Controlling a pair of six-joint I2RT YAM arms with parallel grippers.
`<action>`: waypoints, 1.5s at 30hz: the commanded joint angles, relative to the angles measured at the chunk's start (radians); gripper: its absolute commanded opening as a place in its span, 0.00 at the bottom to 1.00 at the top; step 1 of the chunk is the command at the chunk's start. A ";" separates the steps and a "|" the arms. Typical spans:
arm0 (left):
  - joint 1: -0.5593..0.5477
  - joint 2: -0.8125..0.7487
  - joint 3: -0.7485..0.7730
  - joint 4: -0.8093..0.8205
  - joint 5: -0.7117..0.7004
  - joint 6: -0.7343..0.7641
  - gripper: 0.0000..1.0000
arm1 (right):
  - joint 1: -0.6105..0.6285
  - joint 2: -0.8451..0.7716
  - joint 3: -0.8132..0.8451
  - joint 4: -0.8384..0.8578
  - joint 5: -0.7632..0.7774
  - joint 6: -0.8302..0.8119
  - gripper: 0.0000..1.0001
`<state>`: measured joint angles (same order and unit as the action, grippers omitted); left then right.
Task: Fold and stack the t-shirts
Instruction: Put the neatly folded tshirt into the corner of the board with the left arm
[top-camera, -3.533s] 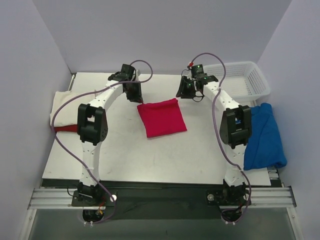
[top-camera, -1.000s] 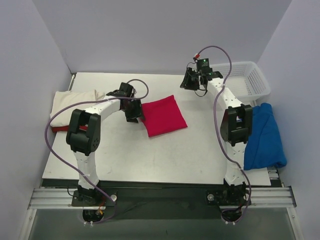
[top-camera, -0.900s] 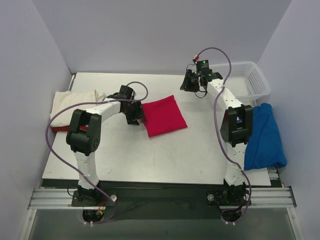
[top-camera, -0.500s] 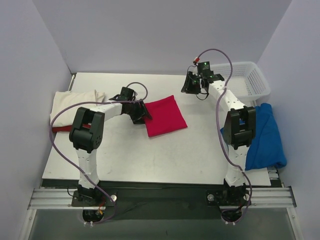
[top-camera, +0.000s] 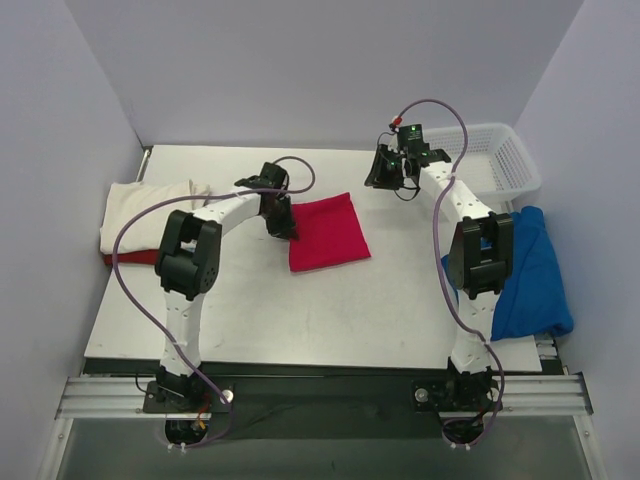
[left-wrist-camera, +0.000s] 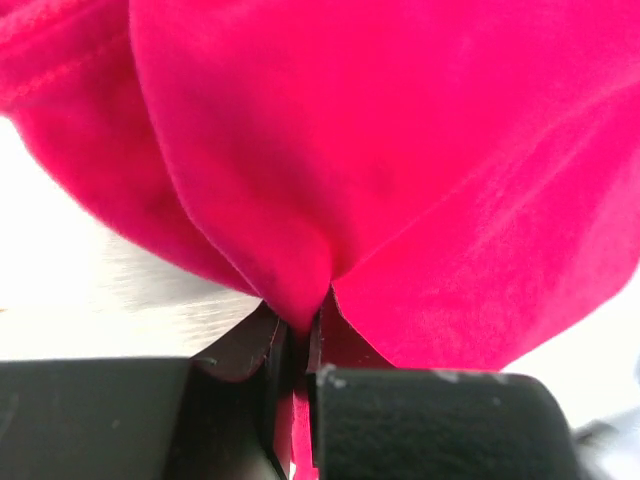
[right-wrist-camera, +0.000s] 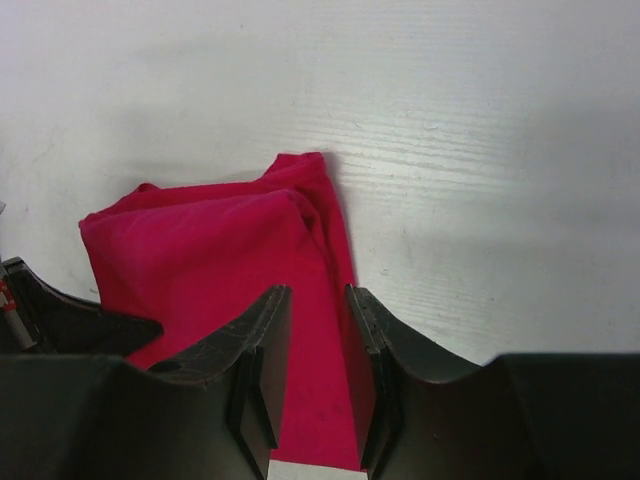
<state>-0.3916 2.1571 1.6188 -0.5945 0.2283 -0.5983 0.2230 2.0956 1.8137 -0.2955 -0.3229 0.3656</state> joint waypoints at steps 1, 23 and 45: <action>-0.027 0.006 0.150 -0.226 -0.249 0.190 0.00 | -0.005 -0.057 -0.001 0.002 -0.022 0.009 0.29; -0.004 -0.230 0.329 -0.456 -0.957 0.565 0.00 | -0.011 -0.049 -0.008 0.006 -0.059 0.047 0.28; 0.448 -0.269 0.334 -0.331 -0.770 0.554 0.00 | -0.013 -0.054 -0.054 0.006 -0.094 0.059 0.28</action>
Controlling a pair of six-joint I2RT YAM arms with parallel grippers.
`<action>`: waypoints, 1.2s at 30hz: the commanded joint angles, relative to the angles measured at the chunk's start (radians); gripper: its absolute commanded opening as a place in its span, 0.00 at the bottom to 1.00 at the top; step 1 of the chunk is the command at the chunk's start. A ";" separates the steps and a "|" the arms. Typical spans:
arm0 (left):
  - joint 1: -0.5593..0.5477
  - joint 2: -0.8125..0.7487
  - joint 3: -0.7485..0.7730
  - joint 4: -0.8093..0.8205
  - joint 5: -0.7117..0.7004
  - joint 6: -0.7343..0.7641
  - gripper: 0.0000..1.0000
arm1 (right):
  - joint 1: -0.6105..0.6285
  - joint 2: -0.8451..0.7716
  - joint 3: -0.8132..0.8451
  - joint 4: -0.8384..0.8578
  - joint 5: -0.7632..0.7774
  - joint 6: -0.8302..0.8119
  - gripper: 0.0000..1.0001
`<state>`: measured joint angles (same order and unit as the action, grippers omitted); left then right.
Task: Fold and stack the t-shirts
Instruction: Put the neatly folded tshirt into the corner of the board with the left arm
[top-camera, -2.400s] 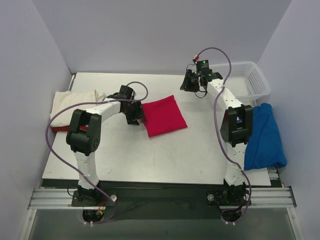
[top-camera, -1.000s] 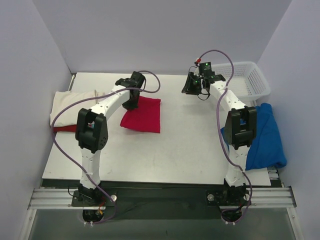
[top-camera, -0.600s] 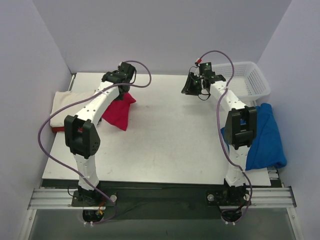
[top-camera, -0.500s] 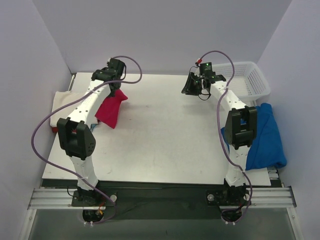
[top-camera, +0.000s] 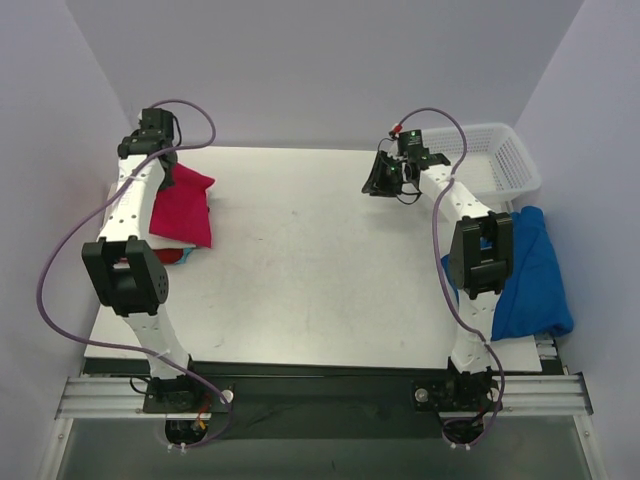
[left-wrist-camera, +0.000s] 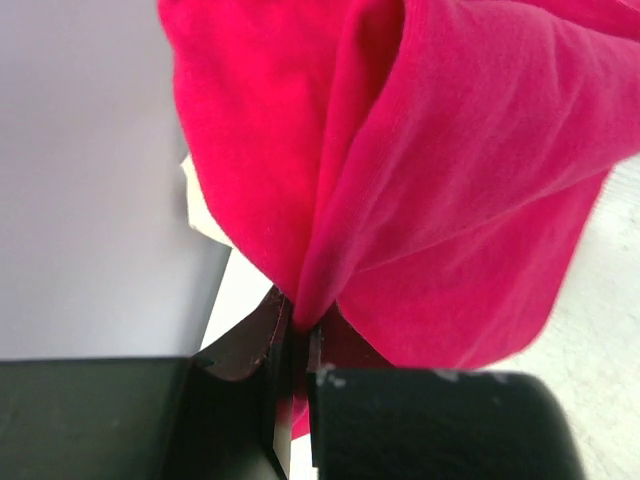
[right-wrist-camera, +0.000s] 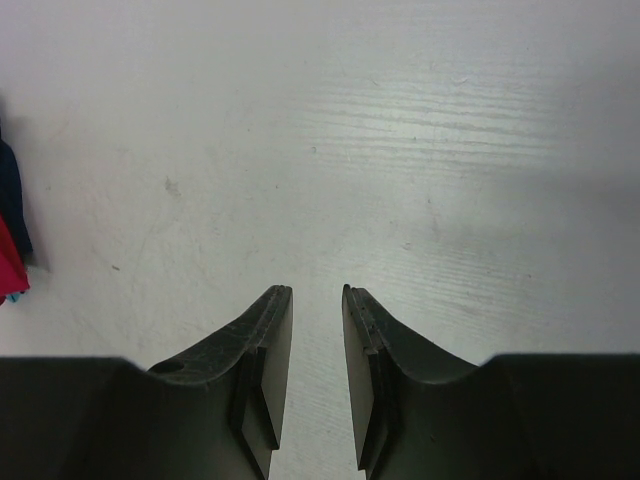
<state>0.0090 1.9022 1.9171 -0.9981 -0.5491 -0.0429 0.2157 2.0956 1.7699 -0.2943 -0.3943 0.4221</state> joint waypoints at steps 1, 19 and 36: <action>0.071 -0.015 0.031 0.082 0.006 0.001 0.00 | -0.004 -0.055 -0.012 0.004 -0.026 0.006 0.28; 0.224 0.221 0.143 0.119 -0.144 0.048 0.00 | -0.007 -0.049 -0.038 0.006 -0.052 0.030 0.28; 0.221 0.284 0.132 0.205 -0.377 -0.066 0.94 | 0.020 -0.063 -0.040 -0.052 0.009 0.000 0.29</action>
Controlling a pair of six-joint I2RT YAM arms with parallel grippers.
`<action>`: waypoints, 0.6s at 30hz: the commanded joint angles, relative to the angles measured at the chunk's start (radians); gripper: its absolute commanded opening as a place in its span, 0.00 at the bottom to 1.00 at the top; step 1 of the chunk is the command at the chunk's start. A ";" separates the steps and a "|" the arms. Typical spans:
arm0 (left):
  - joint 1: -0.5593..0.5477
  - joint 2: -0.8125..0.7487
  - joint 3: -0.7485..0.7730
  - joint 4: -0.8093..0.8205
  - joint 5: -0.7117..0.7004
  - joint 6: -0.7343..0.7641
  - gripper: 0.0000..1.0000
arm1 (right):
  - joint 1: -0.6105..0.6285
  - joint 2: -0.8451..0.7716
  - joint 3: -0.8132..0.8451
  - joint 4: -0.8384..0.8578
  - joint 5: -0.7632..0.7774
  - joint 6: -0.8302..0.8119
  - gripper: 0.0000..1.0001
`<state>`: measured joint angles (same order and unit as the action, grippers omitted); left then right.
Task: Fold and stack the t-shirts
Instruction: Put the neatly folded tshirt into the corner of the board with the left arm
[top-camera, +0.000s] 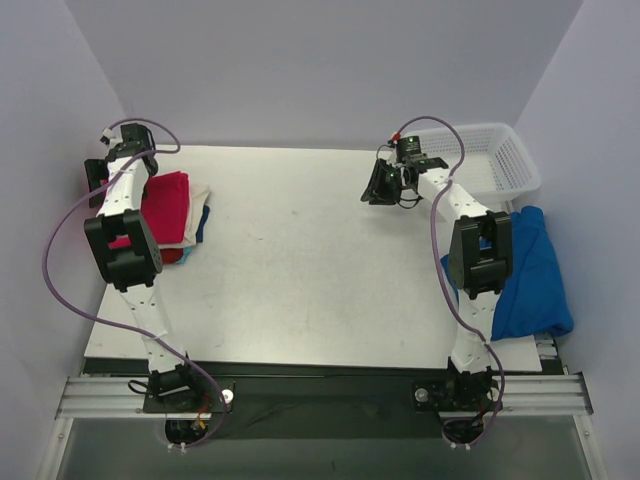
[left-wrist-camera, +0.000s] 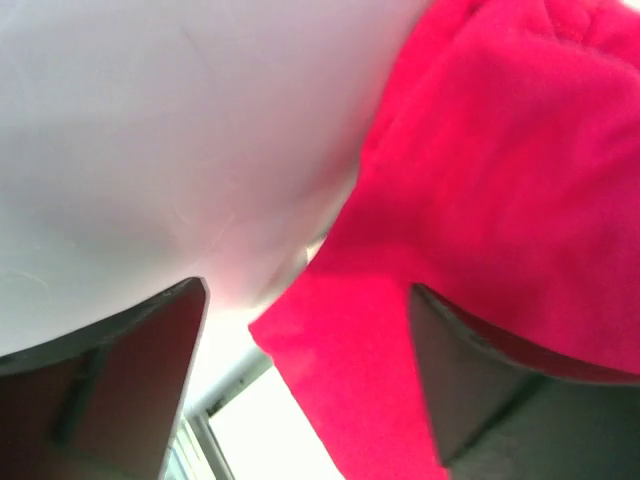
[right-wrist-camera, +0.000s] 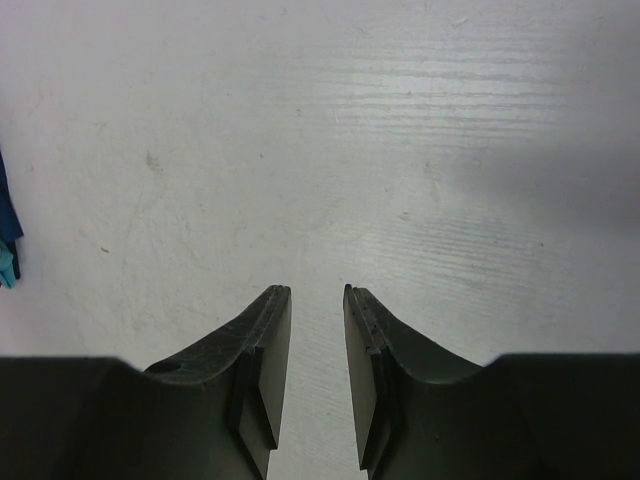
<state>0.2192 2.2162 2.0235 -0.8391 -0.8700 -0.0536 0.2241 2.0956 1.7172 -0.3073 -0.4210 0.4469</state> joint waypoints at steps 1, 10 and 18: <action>0.011 -0.039 0.021 0.049 -0.040 -0.063 0.97 | 0.012 -0.069 0.012 -0.044 0.048 -0.028 0.29; -0.092 -0.337 -0.156 0.100 0.409 -0.086 0.97 | 0.037 -0.172 -0.053 -0.046 0.186 -0.060 0.29; -0.363 -0.582 -0.331 0.166 0.693 -0.098 0.97 | 0.038 -0.311 -0.126 -0.047 0.277 -0.093 0.31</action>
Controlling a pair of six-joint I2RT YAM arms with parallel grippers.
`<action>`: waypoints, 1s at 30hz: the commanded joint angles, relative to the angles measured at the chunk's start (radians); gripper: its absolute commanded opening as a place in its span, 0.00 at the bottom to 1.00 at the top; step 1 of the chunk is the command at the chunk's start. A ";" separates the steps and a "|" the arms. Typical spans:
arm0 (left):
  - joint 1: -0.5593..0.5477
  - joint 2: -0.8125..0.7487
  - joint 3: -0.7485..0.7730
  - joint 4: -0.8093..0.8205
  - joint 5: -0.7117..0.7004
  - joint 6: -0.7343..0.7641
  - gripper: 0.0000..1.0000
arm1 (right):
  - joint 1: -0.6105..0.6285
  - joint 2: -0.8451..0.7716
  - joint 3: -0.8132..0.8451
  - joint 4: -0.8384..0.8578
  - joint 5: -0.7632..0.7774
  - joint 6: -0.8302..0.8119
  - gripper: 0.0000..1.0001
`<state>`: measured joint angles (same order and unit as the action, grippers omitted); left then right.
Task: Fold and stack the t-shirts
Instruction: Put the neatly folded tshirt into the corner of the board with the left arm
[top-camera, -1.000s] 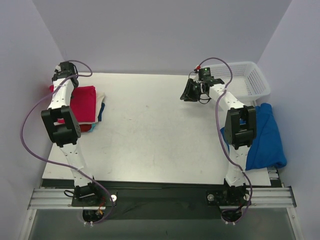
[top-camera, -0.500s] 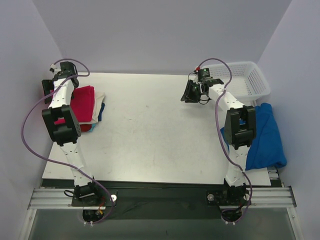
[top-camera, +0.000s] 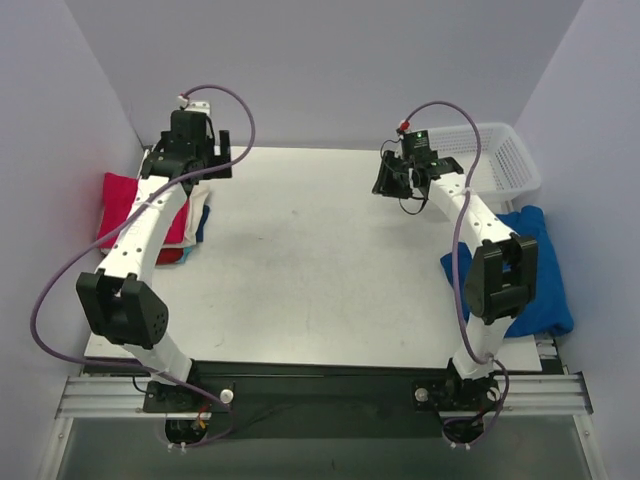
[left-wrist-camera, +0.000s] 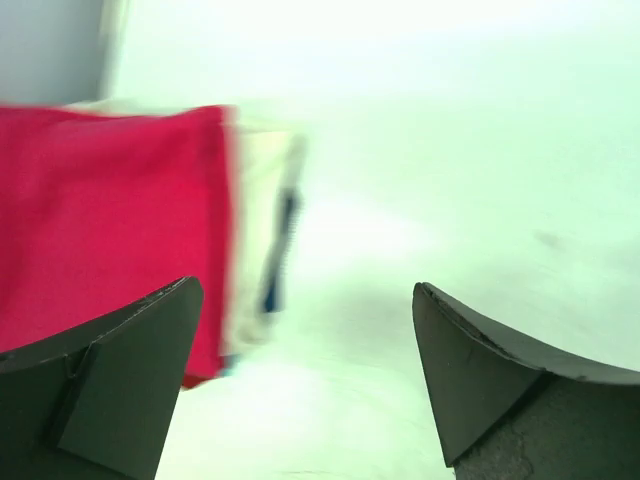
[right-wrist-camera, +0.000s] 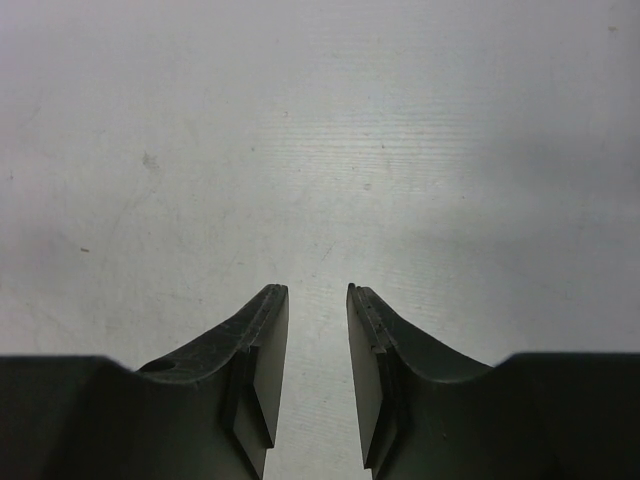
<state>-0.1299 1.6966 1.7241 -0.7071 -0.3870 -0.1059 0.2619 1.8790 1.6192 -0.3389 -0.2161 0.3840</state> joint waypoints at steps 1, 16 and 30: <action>-0.016 -0.071 -0.047 0.031 0.331 -0.111 0.97 | 0.000 -0.122 -0.041 -0.017 0.086 -0.033 0.31; -0.086 -0.158 -0.356 0.227 0.335 -0.232 0.97 | 0.028 -0.346 -0.298 -0.012 0.244 -0.054 0.33; -0.134 -0.163 -0.431 0.264 0.433 -0.098 0.97 | 0.125 -0.500 -0.505 0.032 0.429 -0.039 0.33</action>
<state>-0.2569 1.5543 1.2942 -0.5053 -0.0029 -0.2470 0.3878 1.4239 1.1347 -0.3237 0.1417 0.3401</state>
